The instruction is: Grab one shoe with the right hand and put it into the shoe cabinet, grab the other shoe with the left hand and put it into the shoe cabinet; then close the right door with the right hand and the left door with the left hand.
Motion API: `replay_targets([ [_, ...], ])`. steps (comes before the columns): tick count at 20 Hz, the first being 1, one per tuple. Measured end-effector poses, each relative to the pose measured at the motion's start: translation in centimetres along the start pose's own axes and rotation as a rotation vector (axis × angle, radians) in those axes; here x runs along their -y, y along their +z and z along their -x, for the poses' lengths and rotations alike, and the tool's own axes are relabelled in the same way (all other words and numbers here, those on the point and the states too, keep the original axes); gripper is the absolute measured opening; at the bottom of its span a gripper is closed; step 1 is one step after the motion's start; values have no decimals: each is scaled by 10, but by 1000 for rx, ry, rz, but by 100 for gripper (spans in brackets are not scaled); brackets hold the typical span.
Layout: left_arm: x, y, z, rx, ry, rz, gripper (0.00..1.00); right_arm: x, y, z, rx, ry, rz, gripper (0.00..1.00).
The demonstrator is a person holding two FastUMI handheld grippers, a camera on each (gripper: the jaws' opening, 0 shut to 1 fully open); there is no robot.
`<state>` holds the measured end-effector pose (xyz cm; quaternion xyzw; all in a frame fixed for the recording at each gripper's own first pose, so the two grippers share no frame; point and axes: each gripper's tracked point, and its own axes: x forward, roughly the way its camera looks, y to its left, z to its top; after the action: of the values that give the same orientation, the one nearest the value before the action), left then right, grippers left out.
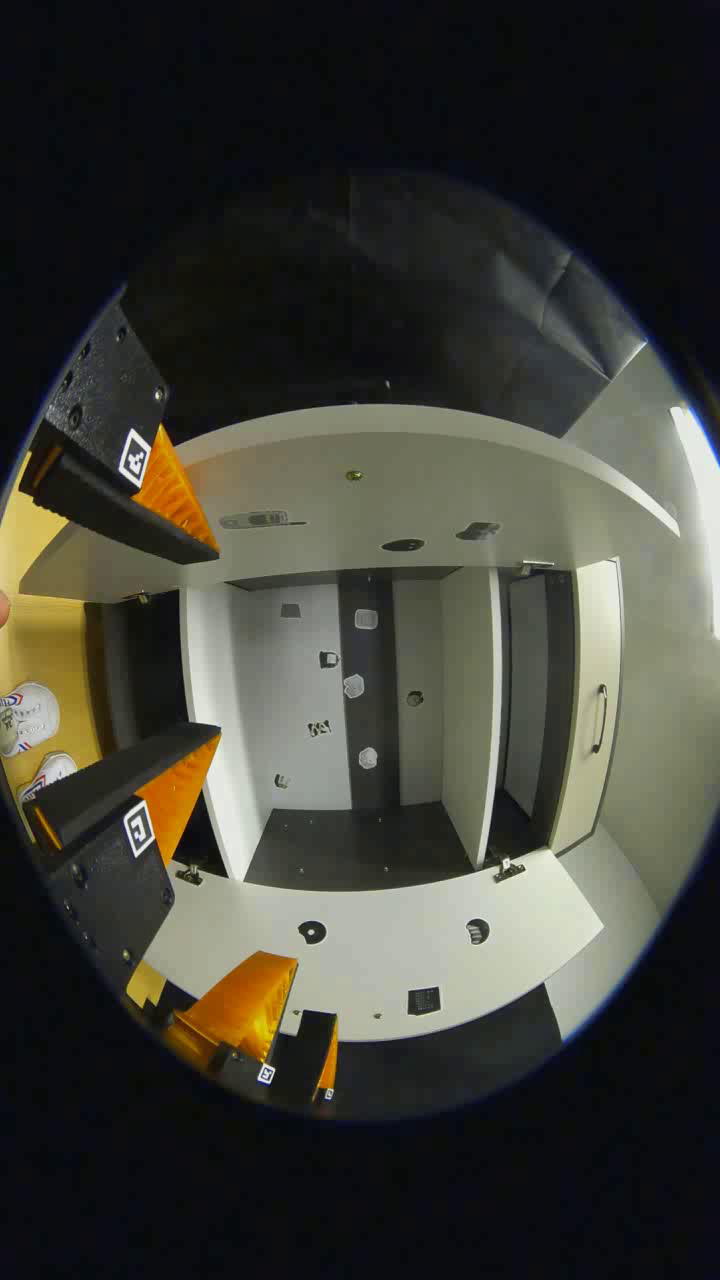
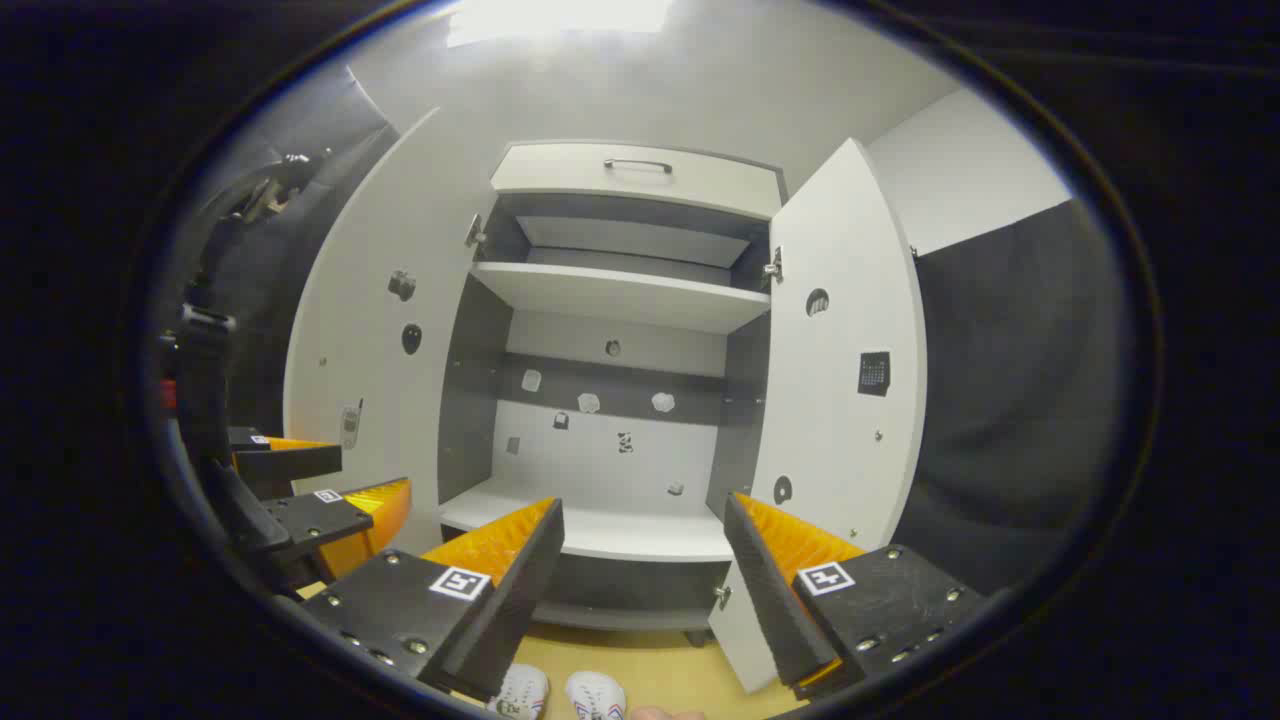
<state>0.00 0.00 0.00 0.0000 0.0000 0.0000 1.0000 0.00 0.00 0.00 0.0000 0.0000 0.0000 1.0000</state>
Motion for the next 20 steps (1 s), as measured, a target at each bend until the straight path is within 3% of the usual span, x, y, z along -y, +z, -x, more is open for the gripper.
replay_targets([
  [14, 1, 5, -2, 32, -23, -6, 98, 6, -22, 0, -52, -17, 10, 96],
  [17, -7, 0, 0, 21, -7, -11, 98, -1, -70, -3, -147, 10, -2, 96],
  [20, -11, -7, 6, 5, -4, -5, 98, -12, -147, 2, -299, 46, 12, 96],
])
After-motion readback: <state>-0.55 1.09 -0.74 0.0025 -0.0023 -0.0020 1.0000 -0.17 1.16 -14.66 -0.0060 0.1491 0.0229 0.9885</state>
